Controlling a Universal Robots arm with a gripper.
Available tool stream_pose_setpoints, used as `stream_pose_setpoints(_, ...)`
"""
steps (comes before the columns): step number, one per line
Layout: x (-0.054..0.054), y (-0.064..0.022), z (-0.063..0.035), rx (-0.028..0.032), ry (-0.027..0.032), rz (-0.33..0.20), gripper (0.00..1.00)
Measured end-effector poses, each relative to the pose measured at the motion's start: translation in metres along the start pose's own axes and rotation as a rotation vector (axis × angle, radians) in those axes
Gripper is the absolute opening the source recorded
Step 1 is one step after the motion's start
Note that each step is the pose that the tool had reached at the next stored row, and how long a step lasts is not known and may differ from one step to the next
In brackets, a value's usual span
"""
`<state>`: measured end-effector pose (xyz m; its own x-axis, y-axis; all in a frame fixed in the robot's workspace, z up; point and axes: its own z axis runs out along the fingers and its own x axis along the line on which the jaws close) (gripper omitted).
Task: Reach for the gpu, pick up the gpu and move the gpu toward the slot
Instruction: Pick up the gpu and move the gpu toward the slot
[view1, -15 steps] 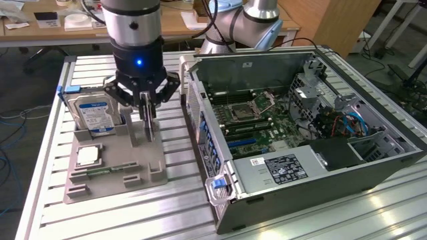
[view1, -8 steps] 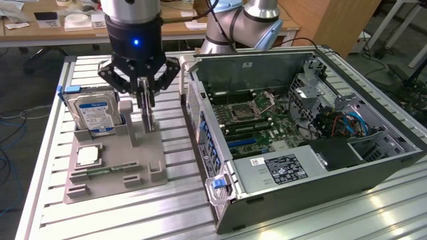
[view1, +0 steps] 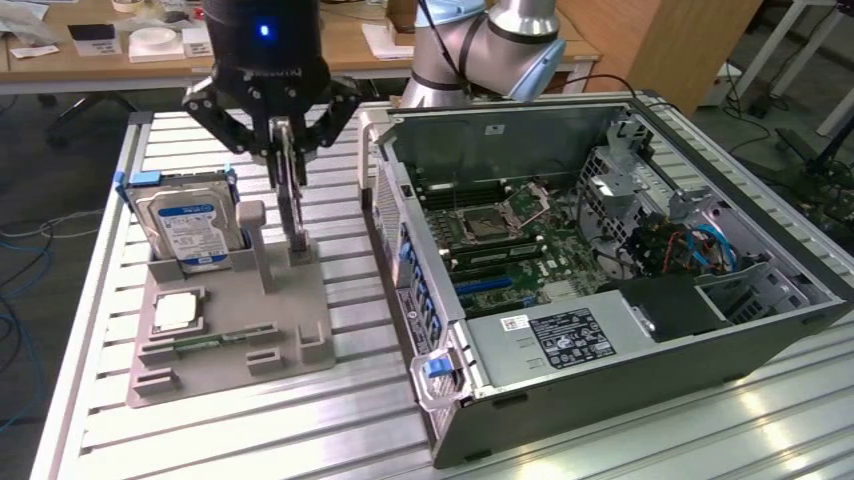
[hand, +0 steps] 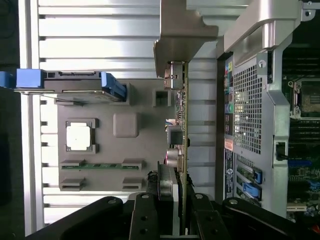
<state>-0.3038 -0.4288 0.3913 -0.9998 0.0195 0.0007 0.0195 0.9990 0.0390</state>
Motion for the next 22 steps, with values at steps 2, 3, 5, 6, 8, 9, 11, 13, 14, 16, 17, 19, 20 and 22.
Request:
stream_pose_setpoints(2, 0.0, 0.0003, -0.009, 0.0, 0.0, 0.0, 0.28)
stream_pose_setpoints(3, 0.0, 0.0005, -0.0139, -0.0001, 0.0, 0.0, 0.28)
stream_pose_setpoints(5, 0.0, 0.0009, -0.0228, -0.0001, 0.0, 0.0, 0.28)
stream_pose_setpoints(6, 0.0, 0.001, -0.0272, -0.0002, 0.0, 0.0, 0.28)
stream_pose_setpoints(8, 0.0, 0.0014, -0.0362, -0.0001, 0.0, 0.0, 0.28)
stream_pose_setpoints(9, 0.0, 0.0016, -0.0411, -0.0001, 0.0, 0.0, 0.28)
stream_pose_setpoints(11, 0.0, 0.0019, -0.0501, -0.0002, 0.0, 0.0, 0.28)
stream_pose_setpoints(13, 0.0, 0.0023, -0.0591, -0.0002, -0.0001, 0.0, 0.28)
stream_pose_setpoints(14, 0.0, 0.0025, -0.0636, -0.0002, 0.0, 0.0, 0.28)
stream_pose_setpoints(16, 0.0, 0.0026, -0.0682, -0.0011, -0.0001, 0.0, 0.28)
stream_pose_setpoints(17, 0.0, 0.0026, -0.0683, -0.0022, 0.0, 0.0, 0.28)
stream_pose_setpoints(19, 0.0, 0.0026, -0.0683, -0.0022, 0.0, 0.0, 0.28)
stream_pose_setpoints(20, 0.0, 0.0026, -0.0683, -0.0022, -0.0001, 0.0, 0.28)
stream_pose_setpoints(22, 0.0, 0.0026, -0.0684, -0.0021, 0.0001, 0.0, 0.28)
